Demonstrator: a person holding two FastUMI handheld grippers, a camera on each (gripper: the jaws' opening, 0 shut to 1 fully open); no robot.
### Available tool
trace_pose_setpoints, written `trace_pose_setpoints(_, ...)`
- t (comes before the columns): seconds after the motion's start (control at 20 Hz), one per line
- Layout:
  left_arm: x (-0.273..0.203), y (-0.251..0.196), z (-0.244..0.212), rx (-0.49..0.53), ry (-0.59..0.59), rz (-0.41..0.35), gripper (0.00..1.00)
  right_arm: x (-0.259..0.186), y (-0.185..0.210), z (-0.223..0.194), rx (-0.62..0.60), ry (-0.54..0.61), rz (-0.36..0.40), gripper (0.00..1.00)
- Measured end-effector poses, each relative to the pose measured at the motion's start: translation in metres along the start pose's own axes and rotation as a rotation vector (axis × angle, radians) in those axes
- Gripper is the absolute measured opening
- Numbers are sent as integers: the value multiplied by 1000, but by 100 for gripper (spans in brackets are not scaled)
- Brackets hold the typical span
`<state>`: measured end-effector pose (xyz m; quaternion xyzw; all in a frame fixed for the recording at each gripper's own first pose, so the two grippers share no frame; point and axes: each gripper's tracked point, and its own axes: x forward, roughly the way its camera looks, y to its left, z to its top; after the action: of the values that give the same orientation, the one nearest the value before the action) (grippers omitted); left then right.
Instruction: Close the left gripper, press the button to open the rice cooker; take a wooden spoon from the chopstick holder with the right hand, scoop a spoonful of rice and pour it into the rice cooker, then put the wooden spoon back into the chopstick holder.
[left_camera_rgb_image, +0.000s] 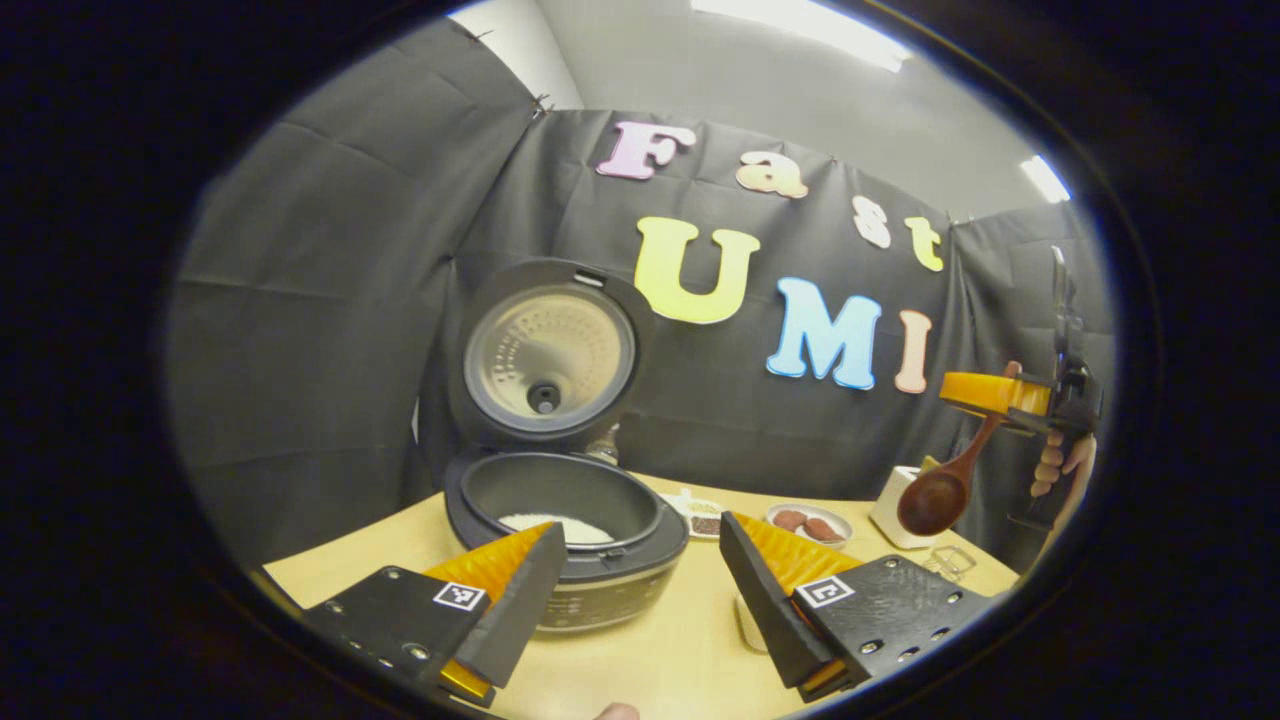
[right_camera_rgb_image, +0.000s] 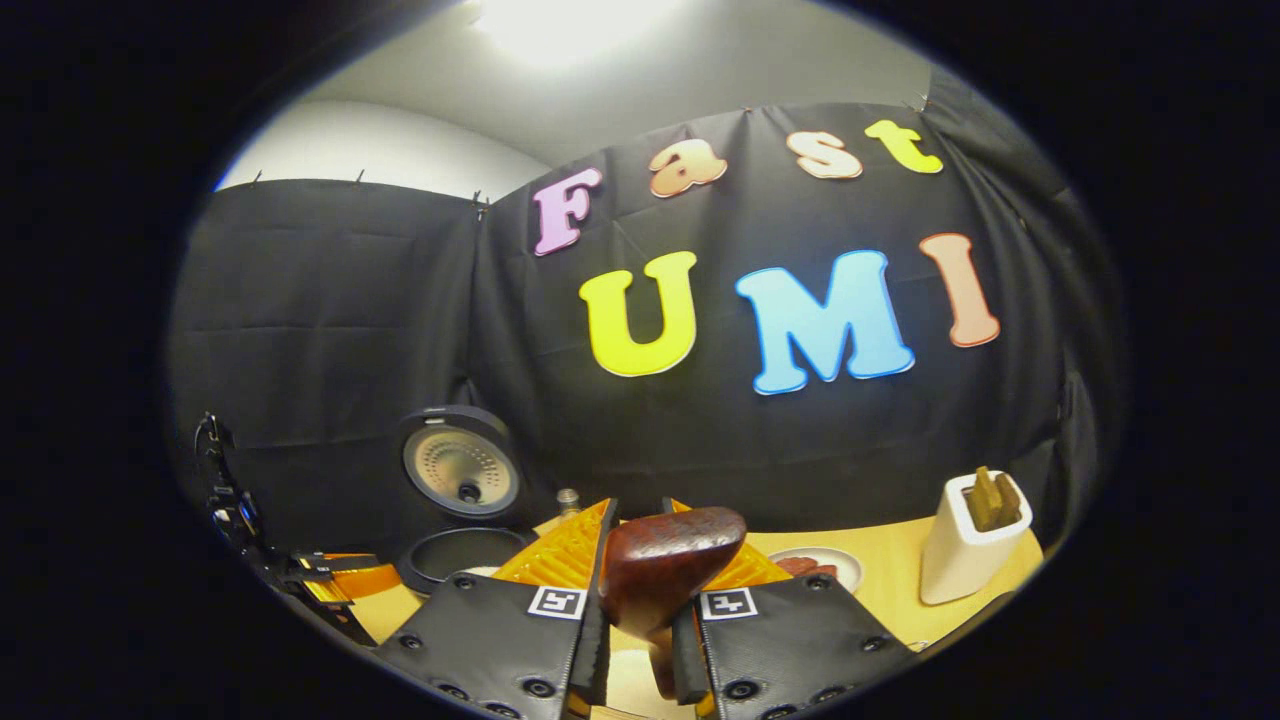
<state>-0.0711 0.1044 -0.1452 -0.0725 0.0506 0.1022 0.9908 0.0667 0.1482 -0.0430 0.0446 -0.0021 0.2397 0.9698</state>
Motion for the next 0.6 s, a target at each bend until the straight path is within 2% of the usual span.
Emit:
trace_pose_setpoints(0.15,7,-17,-8,8,11,-4,96,-17,-49,-7,-14,2,-126,25)
trace_pose_setpoints(0.3,8,-26,-3,4,-14,9,96,-38,-93,-13,-79,-2,-249,26)
trace_pose_setpoints(0.35,9,-29,0,-8,-24,10,96,-43,-101,-12,-89,-4,-269,28)
trace_pose_setpoints(0.6,12,-40,-3,-65,-27,12,96,-60,-136,-19,-23,-16,-299,27)
